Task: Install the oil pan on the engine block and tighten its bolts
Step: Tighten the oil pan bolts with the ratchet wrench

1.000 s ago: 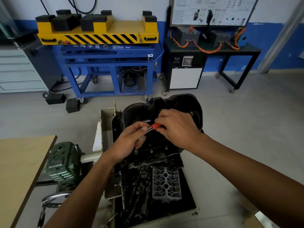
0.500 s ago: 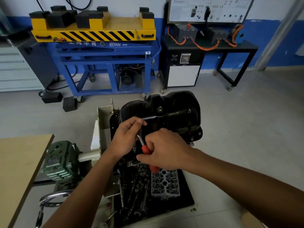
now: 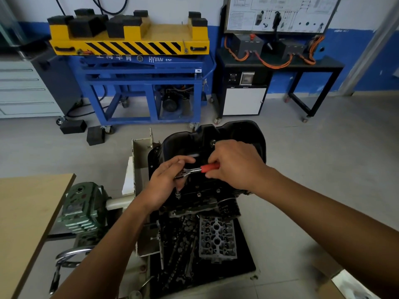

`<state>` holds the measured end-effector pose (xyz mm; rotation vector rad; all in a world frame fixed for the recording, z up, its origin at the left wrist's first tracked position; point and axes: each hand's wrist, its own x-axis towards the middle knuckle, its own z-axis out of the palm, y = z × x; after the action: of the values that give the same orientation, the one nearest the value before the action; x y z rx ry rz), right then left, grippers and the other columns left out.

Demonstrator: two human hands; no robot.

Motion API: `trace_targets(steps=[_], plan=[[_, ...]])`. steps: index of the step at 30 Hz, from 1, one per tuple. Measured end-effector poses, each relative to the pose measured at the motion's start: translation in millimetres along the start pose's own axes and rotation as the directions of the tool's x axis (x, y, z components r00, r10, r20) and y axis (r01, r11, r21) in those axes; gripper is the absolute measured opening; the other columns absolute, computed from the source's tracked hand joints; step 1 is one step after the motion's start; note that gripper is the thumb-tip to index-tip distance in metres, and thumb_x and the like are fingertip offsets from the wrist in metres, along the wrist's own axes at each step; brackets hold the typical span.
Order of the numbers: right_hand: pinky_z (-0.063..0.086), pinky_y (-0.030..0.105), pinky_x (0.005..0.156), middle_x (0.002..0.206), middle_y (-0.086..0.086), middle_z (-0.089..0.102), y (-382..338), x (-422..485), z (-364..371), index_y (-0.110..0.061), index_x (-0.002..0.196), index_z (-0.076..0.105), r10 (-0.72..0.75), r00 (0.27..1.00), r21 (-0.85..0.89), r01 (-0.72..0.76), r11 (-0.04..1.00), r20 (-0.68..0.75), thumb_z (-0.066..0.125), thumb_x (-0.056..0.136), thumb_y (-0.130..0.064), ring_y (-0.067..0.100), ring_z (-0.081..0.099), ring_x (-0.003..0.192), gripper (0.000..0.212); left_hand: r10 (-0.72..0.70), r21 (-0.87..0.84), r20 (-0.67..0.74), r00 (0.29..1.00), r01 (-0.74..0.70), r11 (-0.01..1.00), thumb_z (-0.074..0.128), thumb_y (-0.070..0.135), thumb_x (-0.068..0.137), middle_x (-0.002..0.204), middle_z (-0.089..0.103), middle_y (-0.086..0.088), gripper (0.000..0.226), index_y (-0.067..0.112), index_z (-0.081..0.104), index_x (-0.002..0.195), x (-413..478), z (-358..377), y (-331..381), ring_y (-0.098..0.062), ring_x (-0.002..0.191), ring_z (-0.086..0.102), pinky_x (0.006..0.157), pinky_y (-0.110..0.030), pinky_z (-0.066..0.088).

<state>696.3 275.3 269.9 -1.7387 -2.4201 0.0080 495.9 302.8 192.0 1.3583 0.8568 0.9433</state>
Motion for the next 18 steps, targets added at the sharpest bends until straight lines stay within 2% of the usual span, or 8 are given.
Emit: trace_targets(steps=[4,8,12,16,18], plan=[[0.034,0.034,0.076,0.100,-0.006,0.059,-2,5,11,-0.029,0.101,0.073,0.028,0.997,-0.094,-0.035,0.995,-0.077,0.068,0.089,-0.044,0.020,0.053,0.100,0.020,-0.028,0.039,0.108,0.994,0.024,0.999,0.033,0.020,0.108,0.053,0.034,0.000,0.034,0.014,0.059,0.128,1,5,-1,-0.014,0.049,0.031,0.053,-0.025,0.034],[0.038,0.036,0.079,0.104,-0.004,0.060,-1,2,16,-0.029,0.101,0.073,0.029,0.994,-0.090,-0.038,0.995,-0.102,0.064,0.092,-0.044,0.021,0.053,0.103,0.020,-0.042,0.039,0.153,0.987,0.037,0.999,0.040,0.032,0.103,0.053,0.036,0.002,0.038,0.017,0.057,0.133,1,4,0,-0.012,0.049,0.033,0.054,-0.025,0.034],[0.039,0.029,0.065,0.092,-0.005,0.058,2,-7,17,-0.024,0.094,0.073,0.041,0.995,-0.030,-0.044,0.999,-0.089,0.070,0.087,-0.045,0.018,0.057,0.089,0.022,-0.003,0.033,0.075,0.997,0.001,0.999,0.047,0.041,0.096,0.056,0.044,0.004,0.042,0.016,0.063,0.125,0,5,0,-0.010,0.050,0.040,0.055,-0.024,0.040],[0.035,0.025,0.050,0.071,-0.007,0.059,-2,-19,11,-0.022,0.071,0.066,0.082,0.996,0.045,-0.083,0.996,0.022,0.075,0.080,-0.049,0.014,0.057,0.065,0.030,0.017,0.082,-0.072,0.997,-0.011,0.997,0.049,0.027,0.103,0.055,0.048,0.002,0.027,0.011,0.071,0.104,6,9,4,-0.011,0.049,0.043,0.052,-0.023,0.041],[0.039,0.026,0.048,0.056,-0.005,0.057,-12,-25,9,-0.019,0.059,0.060,0.087,0.995,0.130,-0.093,0.987,0.054,0.077,0.075,-0.052,0.011,0.054,0.053,0.040,-0.002,0.060,-0.146,0.989,0.011,0.998,0.050,0.019,0.104,0.058,0.051,0.005,0.024,0.013,0.071,0.096,10,13,5,-0.009,0.052,0.047,0.049,-0.020,0.041]])
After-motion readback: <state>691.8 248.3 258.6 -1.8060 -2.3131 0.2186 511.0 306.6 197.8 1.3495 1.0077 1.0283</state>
